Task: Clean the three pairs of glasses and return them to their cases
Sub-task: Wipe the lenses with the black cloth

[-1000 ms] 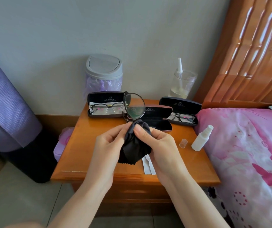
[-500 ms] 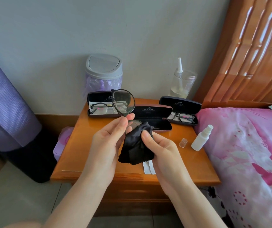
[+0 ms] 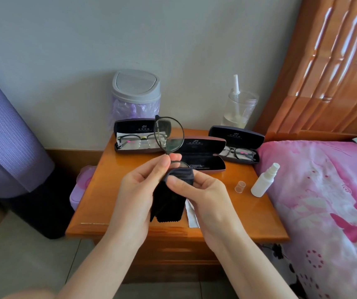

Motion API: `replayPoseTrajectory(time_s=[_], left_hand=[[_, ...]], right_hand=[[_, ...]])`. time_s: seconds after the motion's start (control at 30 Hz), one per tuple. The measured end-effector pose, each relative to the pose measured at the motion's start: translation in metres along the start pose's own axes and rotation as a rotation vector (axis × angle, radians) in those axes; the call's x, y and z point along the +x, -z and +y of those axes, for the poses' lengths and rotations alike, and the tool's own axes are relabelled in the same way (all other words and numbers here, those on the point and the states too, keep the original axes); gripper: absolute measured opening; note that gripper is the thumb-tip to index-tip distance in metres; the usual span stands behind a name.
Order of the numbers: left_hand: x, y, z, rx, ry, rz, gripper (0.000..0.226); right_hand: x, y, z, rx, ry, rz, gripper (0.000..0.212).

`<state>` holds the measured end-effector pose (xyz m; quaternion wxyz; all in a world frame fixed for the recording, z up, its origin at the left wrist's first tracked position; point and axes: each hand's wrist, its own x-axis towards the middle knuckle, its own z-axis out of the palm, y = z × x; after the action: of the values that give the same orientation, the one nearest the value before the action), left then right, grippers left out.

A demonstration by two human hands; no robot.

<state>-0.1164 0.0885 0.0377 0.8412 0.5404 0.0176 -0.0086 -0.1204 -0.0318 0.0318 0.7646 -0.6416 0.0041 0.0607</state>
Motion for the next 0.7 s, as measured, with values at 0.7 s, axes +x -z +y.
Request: replayPoseTrajectory(time_s=[0.7], left_hand=[[0.007, 0.008, 0.001, -0.071, -0.033, 0.092, 0.023]], right_hand=[[-0.006, 0.027, -0.006, -0.154, 0.026, -0.111, 0.019]])
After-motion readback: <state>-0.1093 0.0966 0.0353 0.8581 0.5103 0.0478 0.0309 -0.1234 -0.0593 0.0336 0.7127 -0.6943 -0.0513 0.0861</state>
